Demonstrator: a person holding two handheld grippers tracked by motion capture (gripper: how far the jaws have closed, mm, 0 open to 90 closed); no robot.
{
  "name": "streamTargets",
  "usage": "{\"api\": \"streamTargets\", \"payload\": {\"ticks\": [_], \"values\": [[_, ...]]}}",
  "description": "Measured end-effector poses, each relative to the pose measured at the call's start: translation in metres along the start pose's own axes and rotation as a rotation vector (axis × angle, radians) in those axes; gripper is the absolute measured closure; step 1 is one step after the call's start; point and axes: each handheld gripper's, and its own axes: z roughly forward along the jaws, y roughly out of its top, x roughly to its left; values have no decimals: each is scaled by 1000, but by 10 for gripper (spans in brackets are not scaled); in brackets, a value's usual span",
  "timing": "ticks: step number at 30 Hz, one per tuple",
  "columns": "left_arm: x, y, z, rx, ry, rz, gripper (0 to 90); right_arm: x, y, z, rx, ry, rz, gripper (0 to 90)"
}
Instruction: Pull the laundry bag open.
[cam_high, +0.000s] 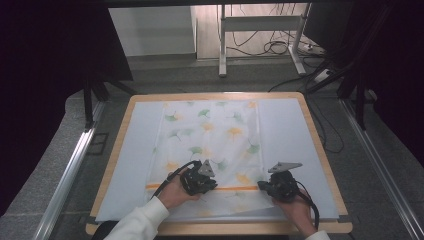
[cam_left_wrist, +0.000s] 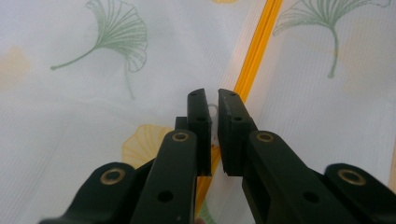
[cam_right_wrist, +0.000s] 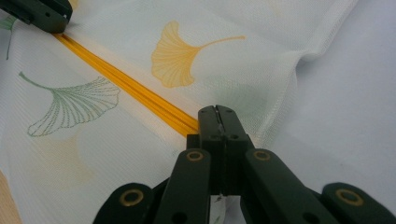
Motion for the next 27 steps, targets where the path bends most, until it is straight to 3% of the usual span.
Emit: {"api": "streamTargets", "payload": {"ticks": [7,18,27], "values": [[3,-7,-5,9,14,-3,851,0,0,0,0,-2,-1,894],[10,-24,-16,8,17,-45,850,0,0,0,-1,-1,-2,894],[13,-33,-24,13,33,-48,850,0,0,0,-2,-2,-2,894]]}}
